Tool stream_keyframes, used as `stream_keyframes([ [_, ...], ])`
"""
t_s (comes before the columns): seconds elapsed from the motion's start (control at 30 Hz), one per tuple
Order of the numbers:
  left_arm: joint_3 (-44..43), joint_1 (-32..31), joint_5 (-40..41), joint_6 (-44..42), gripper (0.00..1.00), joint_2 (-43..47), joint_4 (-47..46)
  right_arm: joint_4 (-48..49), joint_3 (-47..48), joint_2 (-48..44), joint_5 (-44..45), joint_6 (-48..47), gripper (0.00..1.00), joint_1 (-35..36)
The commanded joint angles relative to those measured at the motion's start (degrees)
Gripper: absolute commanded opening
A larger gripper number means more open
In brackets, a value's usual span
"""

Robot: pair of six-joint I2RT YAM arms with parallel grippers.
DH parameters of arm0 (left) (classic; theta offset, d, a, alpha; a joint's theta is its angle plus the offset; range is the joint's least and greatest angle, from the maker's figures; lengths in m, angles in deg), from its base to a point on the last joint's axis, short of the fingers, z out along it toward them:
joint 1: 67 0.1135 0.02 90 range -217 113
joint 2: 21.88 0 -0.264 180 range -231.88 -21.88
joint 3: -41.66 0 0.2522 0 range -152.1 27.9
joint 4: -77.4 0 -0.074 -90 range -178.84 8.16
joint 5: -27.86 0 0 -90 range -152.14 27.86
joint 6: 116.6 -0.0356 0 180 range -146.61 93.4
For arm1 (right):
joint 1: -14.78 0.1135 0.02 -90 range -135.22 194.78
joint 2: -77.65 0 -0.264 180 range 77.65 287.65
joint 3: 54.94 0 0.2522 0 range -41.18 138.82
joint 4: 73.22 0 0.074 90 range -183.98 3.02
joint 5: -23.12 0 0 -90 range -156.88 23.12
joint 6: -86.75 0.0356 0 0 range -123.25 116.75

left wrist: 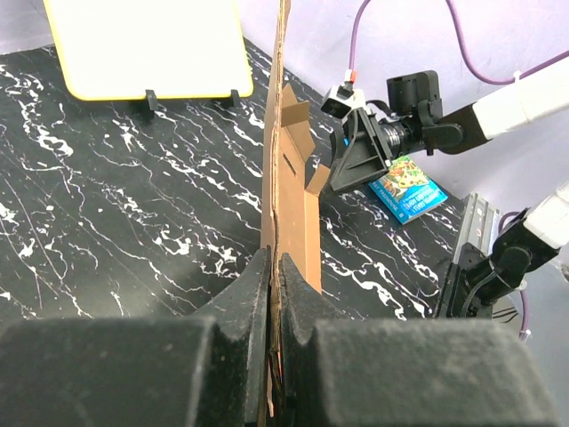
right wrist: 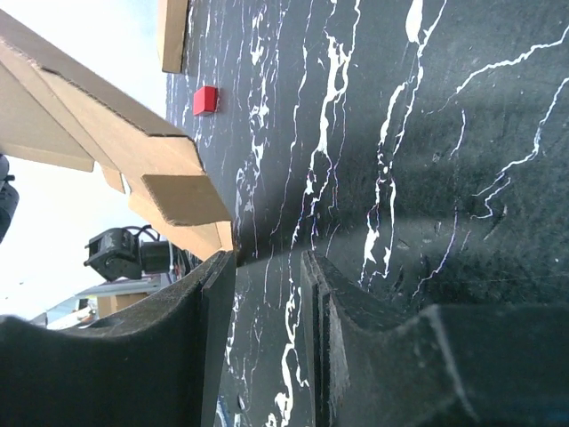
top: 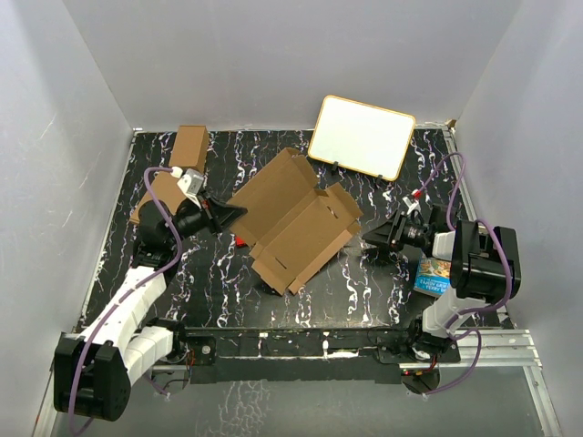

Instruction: Fold the paper box

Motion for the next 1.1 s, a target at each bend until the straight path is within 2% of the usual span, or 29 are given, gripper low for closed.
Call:
stream_keyframes([
  [0.0,1.0,0.3,-0.7,2.6,0.0,1.1,-5.8,6.7,2.0,0.5,-1.5,3.6,0.4,0.7],
  [0.37,1.3,0.3,-2.2,4.0,0.0,0.2,-8.1,6.1,5.7,3.9,6.1,6.9,0.39,1.2],
  [0.63,1.3,0.3,-2.9,4.3,0.0,0.1,-8.1,12.8,6.8,7.4,2.2,14.0,0.38,-0.2],
  [0.87,1.5,0.3,-3.5,4.8,0.0,-0.3,-9.1,26.1,4.8,8.4,-3.6,23.3,0.38,0.1],
  [1.07,1.6,0.3,-3.3,4.5,0.0,-0.4,-9.0,27.6,4.5,8.6,-5.0,23.5,0.39,2.0],
])
